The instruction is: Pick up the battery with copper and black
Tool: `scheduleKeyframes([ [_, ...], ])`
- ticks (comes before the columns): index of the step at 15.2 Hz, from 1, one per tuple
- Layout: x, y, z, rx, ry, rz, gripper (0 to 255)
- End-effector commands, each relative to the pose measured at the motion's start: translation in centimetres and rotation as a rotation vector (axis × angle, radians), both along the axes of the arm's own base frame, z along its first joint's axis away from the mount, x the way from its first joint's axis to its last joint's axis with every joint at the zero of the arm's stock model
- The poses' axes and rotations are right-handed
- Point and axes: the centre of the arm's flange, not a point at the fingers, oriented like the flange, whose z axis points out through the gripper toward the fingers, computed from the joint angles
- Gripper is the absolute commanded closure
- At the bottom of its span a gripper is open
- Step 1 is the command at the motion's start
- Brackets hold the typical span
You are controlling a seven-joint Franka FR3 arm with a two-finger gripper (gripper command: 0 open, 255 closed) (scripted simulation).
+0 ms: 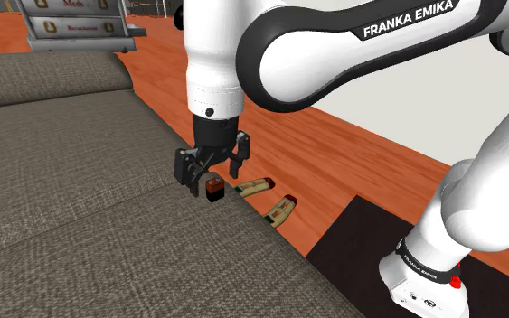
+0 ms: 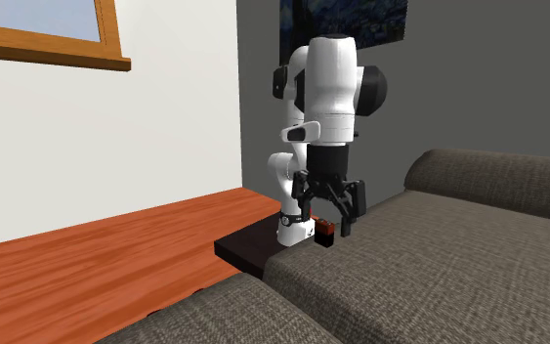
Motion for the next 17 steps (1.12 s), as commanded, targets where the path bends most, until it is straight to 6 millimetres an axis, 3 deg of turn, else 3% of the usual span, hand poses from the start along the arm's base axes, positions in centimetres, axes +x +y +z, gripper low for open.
scheduleKeyframes([
  [1,0.0,0.1,-0.4,0.000,-0.001,0.000,0],
  [2,0.0,0.0,-0.4,0.000,-0.001,0.000,255],
  [11,0.0,0.1,-0.4,0.000,-0.001,0.000,255],
  [17,0.0,0.1,2.8,0.000,-0.001,0.000,255],
])
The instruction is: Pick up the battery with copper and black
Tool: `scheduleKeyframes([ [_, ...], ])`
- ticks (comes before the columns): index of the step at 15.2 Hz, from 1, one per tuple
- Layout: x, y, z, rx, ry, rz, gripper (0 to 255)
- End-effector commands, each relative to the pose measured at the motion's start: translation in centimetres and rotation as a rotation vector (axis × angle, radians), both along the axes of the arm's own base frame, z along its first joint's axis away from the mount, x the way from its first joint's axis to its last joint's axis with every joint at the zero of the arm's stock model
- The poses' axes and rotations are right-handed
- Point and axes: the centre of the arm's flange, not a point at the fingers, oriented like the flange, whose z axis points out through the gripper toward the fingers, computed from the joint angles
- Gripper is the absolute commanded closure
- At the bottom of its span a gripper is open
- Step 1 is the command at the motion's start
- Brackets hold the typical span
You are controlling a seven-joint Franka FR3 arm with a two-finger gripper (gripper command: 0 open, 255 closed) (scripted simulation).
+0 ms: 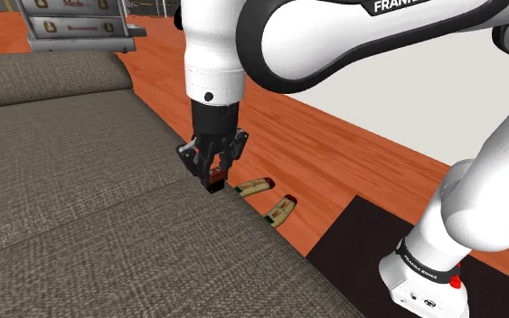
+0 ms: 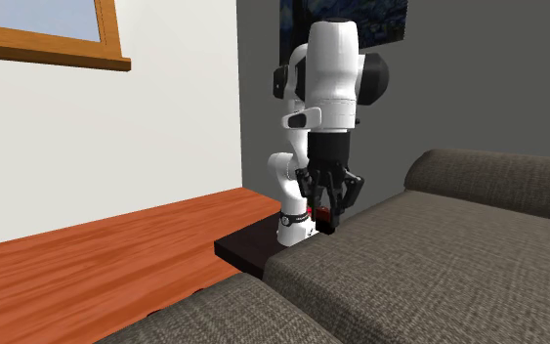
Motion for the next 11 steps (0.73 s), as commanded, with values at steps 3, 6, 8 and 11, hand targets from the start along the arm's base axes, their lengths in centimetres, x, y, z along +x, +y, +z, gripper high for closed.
scheduleKeyframes([
  [3,0.0,0.0,2.1,0.000,0.000,0.000,255],
  [6,0.0,0.0,3.7,0.000,0.000,0.000,255],
  [8,0.0,0.0,4.8,0.000,0.000,0.000,255],
  [11,0.0,0.0,5.4,0.000,0.000,0.000,255],
])
